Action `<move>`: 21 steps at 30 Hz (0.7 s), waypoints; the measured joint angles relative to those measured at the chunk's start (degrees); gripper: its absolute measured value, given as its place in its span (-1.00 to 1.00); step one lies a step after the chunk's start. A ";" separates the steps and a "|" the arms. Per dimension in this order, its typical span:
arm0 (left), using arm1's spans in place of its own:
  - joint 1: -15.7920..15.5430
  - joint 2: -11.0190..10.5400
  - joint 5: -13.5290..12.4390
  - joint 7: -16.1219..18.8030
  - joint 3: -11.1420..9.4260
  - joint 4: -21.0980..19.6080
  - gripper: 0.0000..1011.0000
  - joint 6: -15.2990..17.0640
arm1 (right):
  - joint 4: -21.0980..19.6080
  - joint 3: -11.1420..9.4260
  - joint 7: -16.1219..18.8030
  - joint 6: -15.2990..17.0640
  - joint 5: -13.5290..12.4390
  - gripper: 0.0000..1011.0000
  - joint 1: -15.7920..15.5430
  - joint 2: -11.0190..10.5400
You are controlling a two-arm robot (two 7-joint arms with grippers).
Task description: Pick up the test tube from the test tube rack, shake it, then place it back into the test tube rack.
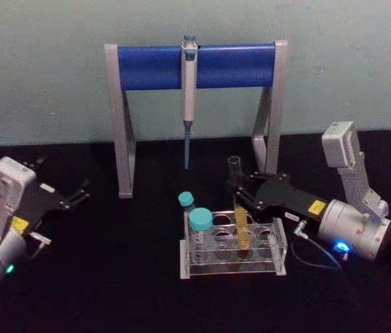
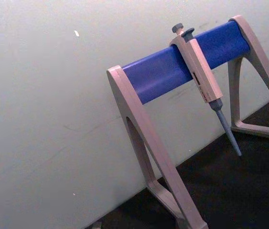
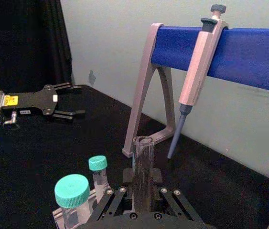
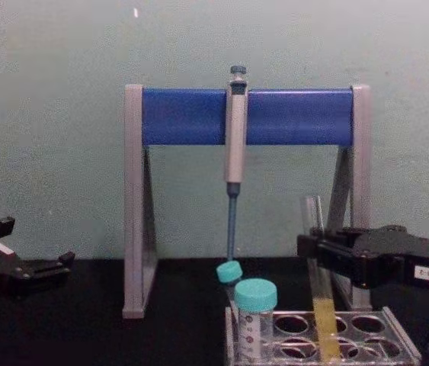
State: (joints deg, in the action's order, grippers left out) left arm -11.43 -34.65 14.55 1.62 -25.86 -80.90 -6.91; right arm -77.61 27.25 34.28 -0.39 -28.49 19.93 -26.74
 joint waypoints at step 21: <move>0.00 0.00 0.00 0.00 0.00 0.00 0.98 0.00 | -0.02 -0.05 0.07 -0.05 -0.12 -0.54 -0.03 0.00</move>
State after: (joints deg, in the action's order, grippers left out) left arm -11.43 -34.65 14.55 1.62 -25.86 -80.90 -6.91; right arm -77.62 27.20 34.36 -0.44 -28.61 19.90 -26.74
